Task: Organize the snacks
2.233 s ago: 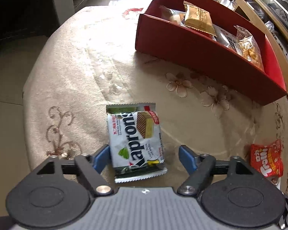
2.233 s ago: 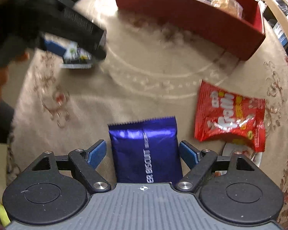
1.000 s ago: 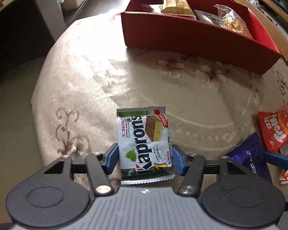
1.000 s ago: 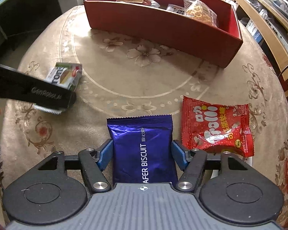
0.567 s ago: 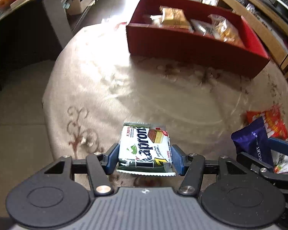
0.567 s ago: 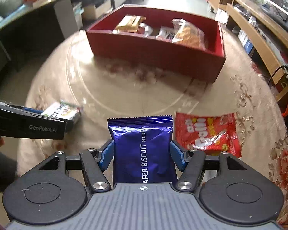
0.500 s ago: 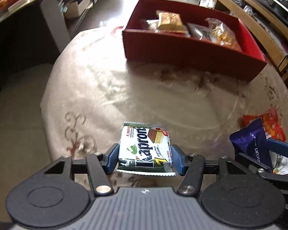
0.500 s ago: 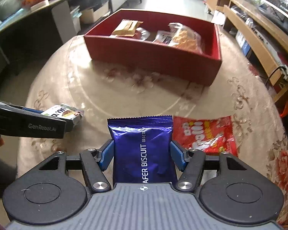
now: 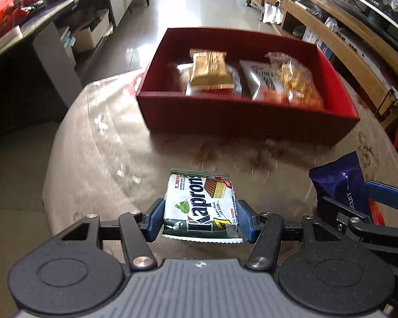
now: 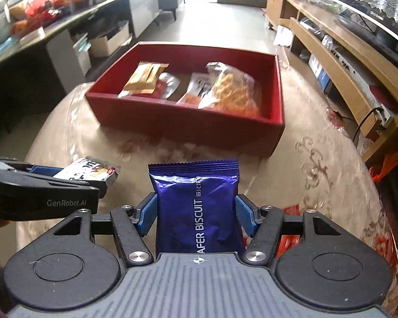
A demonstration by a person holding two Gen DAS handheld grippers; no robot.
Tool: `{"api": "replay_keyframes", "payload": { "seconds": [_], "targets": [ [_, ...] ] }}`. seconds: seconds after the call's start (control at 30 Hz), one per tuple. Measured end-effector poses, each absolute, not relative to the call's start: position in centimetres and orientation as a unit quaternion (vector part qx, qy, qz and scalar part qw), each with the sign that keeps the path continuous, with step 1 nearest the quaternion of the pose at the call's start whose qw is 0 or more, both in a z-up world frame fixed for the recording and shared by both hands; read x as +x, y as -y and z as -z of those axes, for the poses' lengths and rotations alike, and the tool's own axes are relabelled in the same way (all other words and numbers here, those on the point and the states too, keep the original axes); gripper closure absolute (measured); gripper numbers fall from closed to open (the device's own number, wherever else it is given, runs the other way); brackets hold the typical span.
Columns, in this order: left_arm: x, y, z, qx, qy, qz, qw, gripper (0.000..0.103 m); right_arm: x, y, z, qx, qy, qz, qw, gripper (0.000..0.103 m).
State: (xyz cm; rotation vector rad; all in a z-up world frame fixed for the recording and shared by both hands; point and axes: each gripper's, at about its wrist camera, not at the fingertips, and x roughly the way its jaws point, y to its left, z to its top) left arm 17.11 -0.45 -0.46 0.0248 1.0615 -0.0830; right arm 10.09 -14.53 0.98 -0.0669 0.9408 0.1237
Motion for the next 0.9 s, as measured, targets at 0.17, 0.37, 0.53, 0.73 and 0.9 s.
{"api": "replay_keyframes", "payload": {
  "seconds": [0.17,0.37,0.53,0.73,0.9],
  "targets": [
    [18.7,1.3,-0.4,0.019,-0.497,0.045,0.866,0.049,11.8,15.1,-1.9,-0.023,-0.44,-0.05,0.896,0.034],
    [20.5,1.8,-1.0,0.02,-0.488,0.043,0.872,0.049,13.7,15.8,-2.5,-0.009,-0.428,-0.042,0.903,0.034],
    [21.9,2.3,-1.1,0.017,-0.485,0.042,0.873,0.049,14.8,15.9,-2.9,-0.005,-0.421,-0.04,0.906,0.034],
    [23.5,2.5,-1.7,0.008,-0.477,0.04,0.878,0.049,16.2,16.2,-3.3,-0.001,-0.413,-0.035,0.91,0.034],
    [24.8,2.3,-2.1,-0.004,-0.476,0.038,0.879,0.05,17.5,16.3,-3.6,0.004,-0.407,-0.036,0.913,0.034]
  ]
}}
